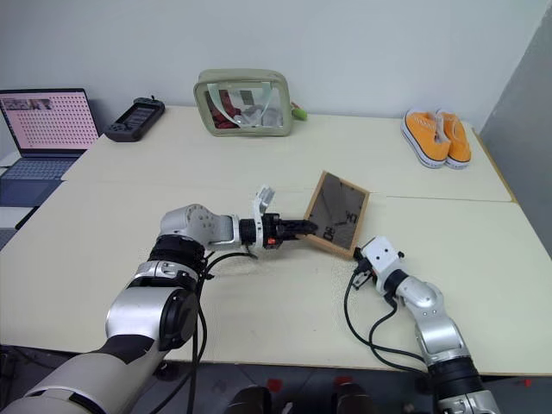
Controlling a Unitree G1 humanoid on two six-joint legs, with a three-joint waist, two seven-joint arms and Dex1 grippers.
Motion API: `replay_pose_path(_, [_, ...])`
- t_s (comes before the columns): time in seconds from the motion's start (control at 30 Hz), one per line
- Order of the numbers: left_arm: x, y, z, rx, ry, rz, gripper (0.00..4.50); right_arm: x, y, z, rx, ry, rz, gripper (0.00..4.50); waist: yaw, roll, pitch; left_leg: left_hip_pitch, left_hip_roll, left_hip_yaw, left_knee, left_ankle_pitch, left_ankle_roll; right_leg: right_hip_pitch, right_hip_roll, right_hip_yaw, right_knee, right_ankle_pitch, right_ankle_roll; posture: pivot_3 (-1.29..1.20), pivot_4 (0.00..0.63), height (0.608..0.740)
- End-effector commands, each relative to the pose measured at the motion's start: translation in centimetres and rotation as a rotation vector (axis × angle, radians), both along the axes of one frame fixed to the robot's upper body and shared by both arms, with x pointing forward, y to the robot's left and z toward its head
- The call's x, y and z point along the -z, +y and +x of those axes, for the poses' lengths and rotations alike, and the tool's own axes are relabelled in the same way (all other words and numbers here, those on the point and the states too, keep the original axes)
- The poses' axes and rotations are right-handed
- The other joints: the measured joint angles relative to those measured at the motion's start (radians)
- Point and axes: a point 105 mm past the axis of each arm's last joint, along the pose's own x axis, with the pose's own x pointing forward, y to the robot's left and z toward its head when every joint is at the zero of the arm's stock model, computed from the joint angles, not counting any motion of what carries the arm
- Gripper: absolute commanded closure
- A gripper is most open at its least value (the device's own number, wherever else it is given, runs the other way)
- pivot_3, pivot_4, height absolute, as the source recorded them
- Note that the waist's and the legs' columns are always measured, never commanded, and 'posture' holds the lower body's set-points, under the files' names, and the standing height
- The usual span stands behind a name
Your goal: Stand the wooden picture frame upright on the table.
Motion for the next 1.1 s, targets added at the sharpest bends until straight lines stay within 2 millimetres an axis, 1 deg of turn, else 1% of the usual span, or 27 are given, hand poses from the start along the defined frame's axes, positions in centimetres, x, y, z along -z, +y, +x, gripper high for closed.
replay_pose_path(0.03, [-6.1, 1.2, 0.3, 0.016, -0.325, -0.037, 3.19, -2.7, -2.5, -0.4, 0.013, -0.028, 0.012, 4.50, 0.000, 0.001, 0.001, 0.000, 0.000, 0.000, 0.000, 0.000, 0.000, 0.000, 0.000, 0.000, 0.000, 0.000, 0.000, 0.00, 0.150, 0.740])
replay_pose_path(0.13, [-8.0, 2.3, -0.4, 0.019, -0.472, -0.002, 3.19, -4.8, -4.5, -0.3, 0.053, -0.050, 0.001, 4.50, 0.000, 0.002, 0.001, -0.002, 0.000, 0.000, 0.000, 0.000, 0.000, -0.002, 0.000, 0.000, 0.000, 0.000, 0.000, 0.00, 0.150, 0.740])
replay_pose_path(0.2, [-8.6, 2.8, -1.1, 0.031, -0.553, 0.038, 3.19, -6.8, -5.0, -0.3, 0.065, -0.075, 0.034, 4.50, -0.002, 0.002, 0.001, -0.002, 0.001, 0.000, 0.000, 0.000, 0.000, -0.002, 0.000, 0.000, -0.001, 0.000, 0.000, 0.00, 0.150, 0.740])
replay_pose_path(0.23, [-8.8, 3.1, -1.5, 0.039, -0.587, 0.061, 3.19, -7.9, -5.0, -0.3, 0.064, -0.090, 0.062, 4.31, -0.003, 0.003, 0.002, -0.002, 0.001, 0.001, 0.000, 0.000, 0.000, -0.002, 0.000, 0.001, 0.000, 0.000, 0.000, 0.00, 0.150, 0.740])
replay_pose_path(0.27, [-8.8, 3.2, -1.7, 0.043, -0.606, 0.075, 3.19, -8.6, -4.9, -0.4, 0.062, -0.097, 0.080, 4.12, -0.004, 0.003, 0.002, -0.002, 0.001, 0.001, -0.001, 0.000, 0.000, -0.002, 0.000, 0.001, 0.000, 0.000, 0.000, 0.00, 0.150, 0.740])
replay_pose_path(0.3, [-9.0, 3.5, -2.1, 0.046, -0.636, 0.090, 3.19, -9.8, -4.7, -0.5, 0.054, -0.109, 0.115, 4.05, -0.004, 0.003, 0.002, -0.002, 0.001, 0.001, -0.001, 0.000, 0.000, -0.002, 0.000, 0.001, 0.000, 0.000, 0.000, 0.00, 0.150, 0.740])
replay_pose_path(0.33, [-9.1, 3.7, -2.4, 0.047, -0.664, 0.109, 3.19, -11.2, -4.2, -0.6, 0.037, -0.124, 0.153, 3.79, -0.004, 0.003, 0.002, -0.002, 0.001, 0.001, 0.000, 0.000, 0.000, -0.002, 0.000, 0.001, 0.000, 0.000, 0.000, 0.00, 0.150, 0.740])
replay_pose_path(0.37, [-9.3, 4.0, -2.7, 0.047, -0.682, 0.122, 3.19, -12.5, -3.7, -0.8, 0.016, -0.140, 0.188, 3.63, -0.004, 0.003, 0.002, -0.002, 0.001, 0.001, 0.000, 0.000, 0.001, -0.002, 0.000, 0.001, 0.000, 0.000, 0.000, 0.00, 0.150, 0.740])
replay_pose_path(0.4, [-9.4, 4.3, -3.2, 0.052, -0.712, 0.143, 3.19, -14.4, -2.9, -1.0, -0.009, -0.171, 0.233, 3.37, -0.004, 0.003, 0.002, -0.002, 0.001, 0.001, 0.000, 0.000, 0.001, -0.002, 0.000, 0.001, 0.000, 0.000, 0.000, 0.00, 0.150, 0.740])
replay_pose_path(0.5, [-9.4, 4.6, -4.3, 0.069, -0.760, 0.185, 3.19, -17.7, -1.3, -1.4, -0.048, -0.213, 0.329, 2.61, -0.004, 0.003, 0.002, -0.002, 0.001, 0.001, 0.000, -0.001, 0.002, -0.003, 0.000, 0.001, 0.000, 0.000, 0.000, 0.00, 0.150, 0.740])
replay_pose_path(0.57, [-9.1, 4.6, -5.1, 0.091, -0.797, 0.223, 3.19, -20.0, 0.5, -1.7, -0.091, -0.233, 0.410, 2.14, -0.004, 0.003, 0.002, -0.003, 0.002, 0.000, 0.000, -0.001, 0.002, -0.003, 0.000, 0.000, 0.000, 0.000, 0.000, 0.00, 0.150, 0.740])
replay_pose_path(0.6, [-9.0, 4.5, -5.3, 0.094, -0.812, 0.236, 3.19, -21.0, 1.8, -1.8, -0.134, -0.238, 0.451, 2.04, -0.002, 0.003, 0.002, -0.003, 0.002, 0.000, 0.000, -0.001, 0.002, -0.002, 0.000, 0.000, 0.000, 0.000, 0.000, 0.00, 0.150, 0.740])
replay_pose_path(0.63, [-9.0, 4.4, -5.4, 0.094, -0.822, 0.245, 3.19, -21.7, 2.9, -1.9, -0.169, -0.241, 0.473, 2.04, 0.009, 0.003, 0.002, -0.003, 0.001, 0.000, 0.000, -0.001, 0.002, -0.003, 0.000, 0.000, 0.000, 0.000, 0.000, 0.00, 0.150, 0.740])
replay_pose_path(0.7, [-9.0, 4.3, -5.6, 0.092, -0.831, 0.249, 3.19, -22.3, 4.3, -2.0, -0.207, -0.230, 0.498, 2.04, 0.008, 0.004, 0.003, -0.004, 0.001, 0.000, 0.001, -0.001, 0.002, -0.004, 0.000, 0.001, 0.000, 0.000, 0.000, 0.00, 0.150, 0.740])
replay_pose_path(0.87, [-8.8, 4.2, -5.8, 0.089, -0.834, 0.252, 3.19, -22.5, 6.1, -1.8, -0.253, -0.194, 0.534, 2.04, 0.015, 0.004, 0.003, -0.006, 0.001, -0.001, 0.000, -0.001, 0.003, -0.005, 0.000, -0.001, 0.000, 0.000, 0.000, 0.00, 0.150, 0.740])
replay_pose_path(1.1, [-9.0, 4.2, -5.9, 0.076, -0.838, 0.245, 3.19, -22.0, 6.5, -1.2, -0.252, -0.175, 0.550, 2.04, 0.016, 0.004, 0.003, -0.010, 0.001, -0.001, 0.001, -0.001, 0.003, -0.010, 0.000, -0.001, 0.001, 0.000, 0.000, 0.00, 0.150, 0.740])
